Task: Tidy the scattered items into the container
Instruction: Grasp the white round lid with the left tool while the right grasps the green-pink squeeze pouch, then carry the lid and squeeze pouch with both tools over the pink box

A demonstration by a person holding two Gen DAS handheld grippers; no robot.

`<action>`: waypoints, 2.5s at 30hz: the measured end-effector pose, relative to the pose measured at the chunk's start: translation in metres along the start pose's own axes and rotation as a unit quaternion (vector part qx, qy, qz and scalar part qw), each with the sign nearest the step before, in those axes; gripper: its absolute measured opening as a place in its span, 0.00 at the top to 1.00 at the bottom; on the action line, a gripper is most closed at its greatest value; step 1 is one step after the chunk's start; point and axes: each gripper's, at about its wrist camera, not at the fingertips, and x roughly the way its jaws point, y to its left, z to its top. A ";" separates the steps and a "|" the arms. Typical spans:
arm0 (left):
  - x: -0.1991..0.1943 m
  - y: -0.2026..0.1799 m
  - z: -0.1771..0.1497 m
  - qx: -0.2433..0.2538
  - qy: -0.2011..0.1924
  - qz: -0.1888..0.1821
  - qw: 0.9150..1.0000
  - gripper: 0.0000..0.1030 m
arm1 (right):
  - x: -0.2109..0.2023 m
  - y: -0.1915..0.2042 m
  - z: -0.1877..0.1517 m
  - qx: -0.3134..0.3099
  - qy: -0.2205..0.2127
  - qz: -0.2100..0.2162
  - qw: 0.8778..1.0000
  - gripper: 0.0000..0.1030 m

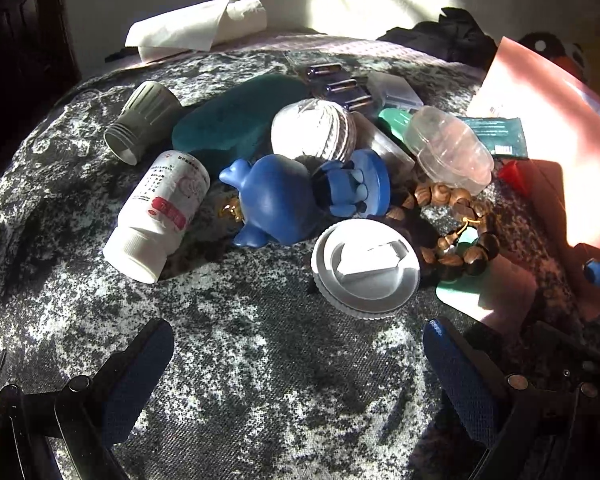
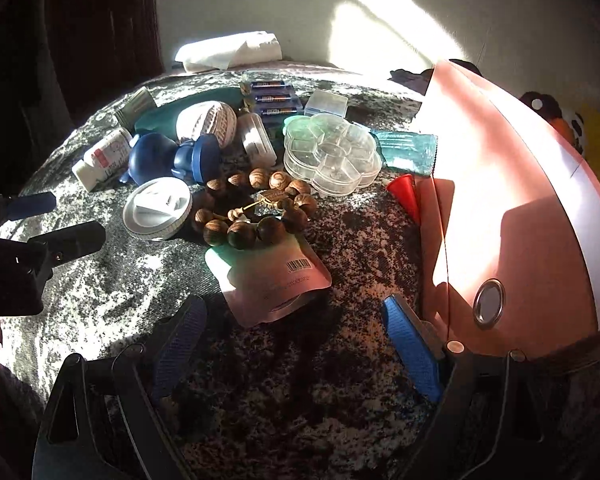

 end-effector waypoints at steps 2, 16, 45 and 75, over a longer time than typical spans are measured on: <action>0.014 -0.006 0.005 -0.006 0.012 -0.012 1.000 0.00 | 0.009 -0.002 0.001 -0.008 0.012 0.007 1.000 0.12; 0.061 -0.025 0.017 -0.001 0.034 0.022 0.999 0.00 | 0.041 0.000 0.014 -0.052 0.031 0.004 0.998 0.12; 0.010 -0.005 -0.011 -0.004 -0.001 0.066 0.998 0.37 | 0.014 0.045 -0.004 -0.094 0.051 0.034 0.994 0.37; -0.135 -0.073 -0.037 0.046 -0.108 0.068 0.991 0.37 | -0.191 0.054 -0.051 -0.093 -0.135 -0.027 0.986 0.43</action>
